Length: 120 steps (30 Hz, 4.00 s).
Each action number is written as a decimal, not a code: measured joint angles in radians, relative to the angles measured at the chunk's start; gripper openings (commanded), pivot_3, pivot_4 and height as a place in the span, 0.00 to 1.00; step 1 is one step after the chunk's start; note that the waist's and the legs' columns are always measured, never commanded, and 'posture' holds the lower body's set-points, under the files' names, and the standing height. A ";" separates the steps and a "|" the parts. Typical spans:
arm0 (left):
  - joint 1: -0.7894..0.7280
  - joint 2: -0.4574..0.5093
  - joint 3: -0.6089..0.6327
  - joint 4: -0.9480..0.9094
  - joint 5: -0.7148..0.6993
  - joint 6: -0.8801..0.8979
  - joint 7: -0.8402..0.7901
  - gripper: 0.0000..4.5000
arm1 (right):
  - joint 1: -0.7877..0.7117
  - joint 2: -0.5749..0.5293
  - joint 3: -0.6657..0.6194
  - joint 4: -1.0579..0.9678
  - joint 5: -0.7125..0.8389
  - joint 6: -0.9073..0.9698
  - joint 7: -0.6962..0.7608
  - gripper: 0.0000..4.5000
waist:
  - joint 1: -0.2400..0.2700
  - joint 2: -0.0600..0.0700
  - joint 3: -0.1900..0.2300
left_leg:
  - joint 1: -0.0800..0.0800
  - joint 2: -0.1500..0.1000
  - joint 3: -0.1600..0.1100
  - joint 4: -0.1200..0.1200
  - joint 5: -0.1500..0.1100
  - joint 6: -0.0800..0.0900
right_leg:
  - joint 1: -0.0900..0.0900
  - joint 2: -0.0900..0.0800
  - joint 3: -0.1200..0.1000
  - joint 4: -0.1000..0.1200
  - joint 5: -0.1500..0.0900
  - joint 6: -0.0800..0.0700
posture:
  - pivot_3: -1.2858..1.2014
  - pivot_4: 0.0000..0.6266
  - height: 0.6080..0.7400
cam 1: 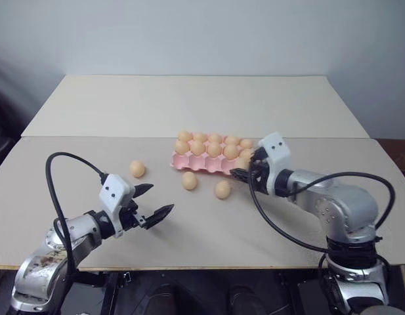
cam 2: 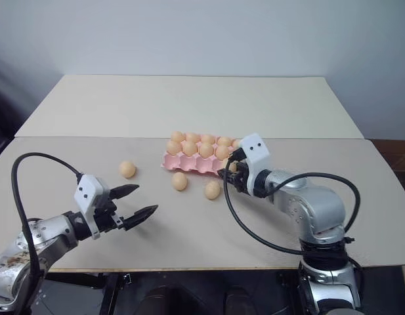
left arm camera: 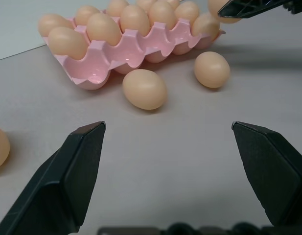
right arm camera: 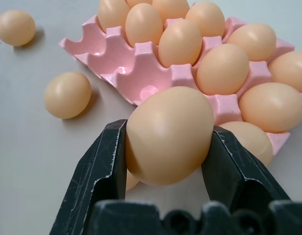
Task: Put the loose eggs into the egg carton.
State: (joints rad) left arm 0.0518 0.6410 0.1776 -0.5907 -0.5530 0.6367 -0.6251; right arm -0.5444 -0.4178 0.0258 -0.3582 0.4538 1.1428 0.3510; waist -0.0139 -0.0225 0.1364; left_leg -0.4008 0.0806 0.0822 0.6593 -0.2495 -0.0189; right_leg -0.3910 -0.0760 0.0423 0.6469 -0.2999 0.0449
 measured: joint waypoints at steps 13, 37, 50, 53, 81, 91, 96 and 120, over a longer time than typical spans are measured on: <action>0.035 -0.094 -0.018 -0.070 -0.003 0.019 0.103 1.00 | -0.069 0.080 0.102 0.258 -0.158 -0.342 0.043 0.44 | 0.000 0.000 0.000 | -0.001 0.000 0.000 0.000 0.000 0.000 | -0.001 0.000 0.000 0.001 0.000 0.000 | 0.52 0.24 1.00; 0.052 -0.078 -0.027 -0.098 -0.002 0.020 0.123 1.00 | -0.073 0.081 0.117 0.340 -0.254 -0.451 0.086 0.99 | 0.000 0.000 0.000 | -0.001 0.000 0.001 0.000 0.000 0.000 | -0.001 0.000 0.000 0.001 0.000 0.000 | 0.52 0.24 1.00; 0.047 -0.031 0.019 -0.086 -0.043 0.020 0.062 1.00 | 0.070 -0.132 0.043 0.050 -0.114 -0.300 0.275 0.99 | 0.015 0.000 0.000 | -0.002 0.000 0.000 0.000 0.000 0.000 | 0.000 -0.001 -0.001 -0.002 0.000 0.000 | 0.52 0.24 1.00; 0.034 0.001 0.076 -0.072 -0.117 0.026 0.017 1.00 | 0.186 -0.279 -0.053 -0.005 -0.029 -0.304 0.423 0.99 | 0.019 0.000 0.000 | -0.001 0.000 0.000 0.000 0.000 0.001 | 0.000 -0.001 -0.001 -0.002 0.000 0.000 | 0.52 0.24 1.00; 0.030 0.198 0.222 0.017 -0.312 0.069 -0.184 1.00 | 0.360 -0.610 -0.440 -0.002 0.233 -0.375 0.832 0.99 | 0.002 0.000 0.001 | 0.003 0.000 0.001 0.000 -0.001 0.001 | 0.003 0.000 0.001 -0.001 0.000 0.000 | 0.52 0.24 1.00; 0.074 0.198 0.211 -0.004 -0.313 0.070 -0.180 1.00 | 0.247 -0.264 -0.064 -0.244 0.069 -0.305 0.310 0.99 | 0.010 0.000 0.001 | -0.002 0.000 0.001 0.001 0.000 0.000 | -0.001 -0.001 0.000 -0.001 0.000 0.000 | 0.52 0.24 1.00; 0.088 0.198 0.212 -0.010 -0.311 0.066 -0.171 1.00 | 0.198 -0.152 0.055 -0.271 0.002 -0.159 0.107 0.99 | 0.008 0.000 0.001 | 0.001 0.000 0.001 0.000 0.000 0.000 | 0.000 0.000 0.000 0.000 0.000 0.000 | 0.52 0.24 1.00; 0.081 0.186 0.191 -0.015 -0.291 0.064 -0.134 1.00 | 0.049 0.189 0.198 -0.193 -0.143 0.220 -0.262 0.99 | -0.001 0.000 0.001 | -0.004 0.000 0.001 0.000 0.000 0.000 | -0.006 0.000 0.000 0.001 0.000 0.000 | 0.52 0.24 1.00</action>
State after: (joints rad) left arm 0.1330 0.8265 0.3685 -0.6056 -0.8435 0.7008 -0.7586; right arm -0.4956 -0.2292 0.2235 -0.5514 0.3106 1.3629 0.0891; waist -0.0151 -0.0228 0.1371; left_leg -0.4046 0.0808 0.0830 0.6591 -0.2492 -0.0194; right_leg -0.3972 -0.0760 0.0425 0.6482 -0.3000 0.0446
